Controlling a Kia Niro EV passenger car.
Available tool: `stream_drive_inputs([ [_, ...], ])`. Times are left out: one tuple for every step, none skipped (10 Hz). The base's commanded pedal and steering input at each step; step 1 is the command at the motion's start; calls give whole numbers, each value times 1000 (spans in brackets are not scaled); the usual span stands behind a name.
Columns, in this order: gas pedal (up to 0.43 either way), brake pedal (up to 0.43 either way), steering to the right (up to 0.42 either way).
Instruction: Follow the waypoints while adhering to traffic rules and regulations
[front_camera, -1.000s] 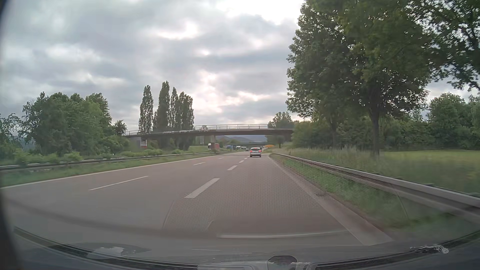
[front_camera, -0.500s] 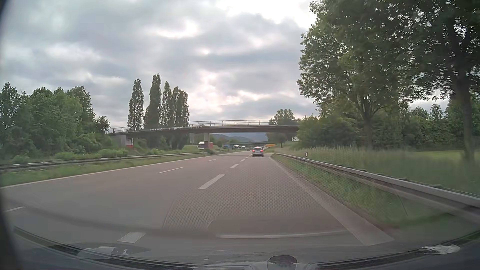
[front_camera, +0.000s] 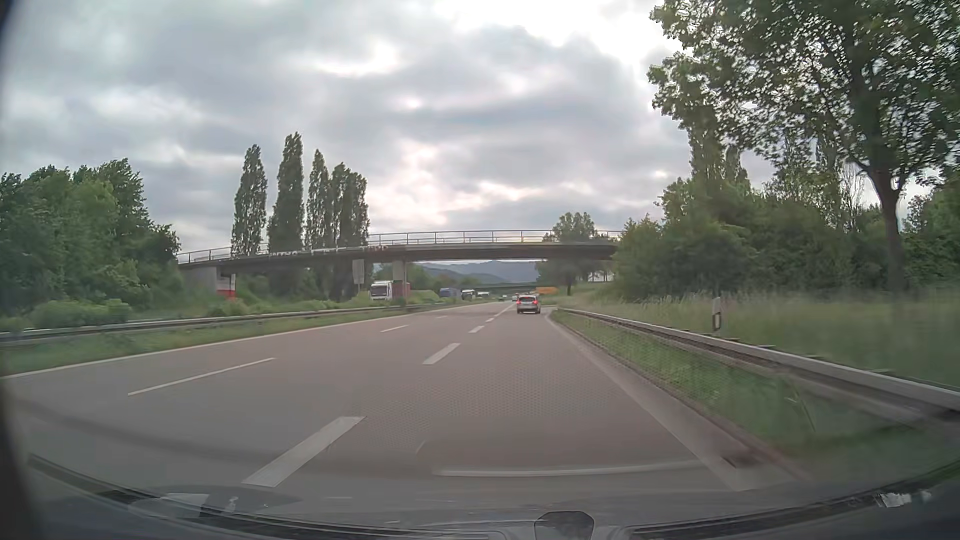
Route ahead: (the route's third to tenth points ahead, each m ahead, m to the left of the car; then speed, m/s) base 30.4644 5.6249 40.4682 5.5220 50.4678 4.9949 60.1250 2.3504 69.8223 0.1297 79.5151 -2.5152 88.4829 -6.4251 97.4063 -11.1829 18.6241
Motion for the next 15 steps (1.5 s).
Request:
stream_drive_inputs([
  [0,43,-4],
  [0,43,-3],
  [0,43,-3],
  [0,43,-3],
  [0,43,-2],
  [0,49,-1],
  [0,49,-1],
  [0,55,-1],
  [0,55,0],
  [0,55,0],
  [0,55,0],
  [0,55,0],
  [0,61,1],
  [0,61,3],
  [0,61,4],
])
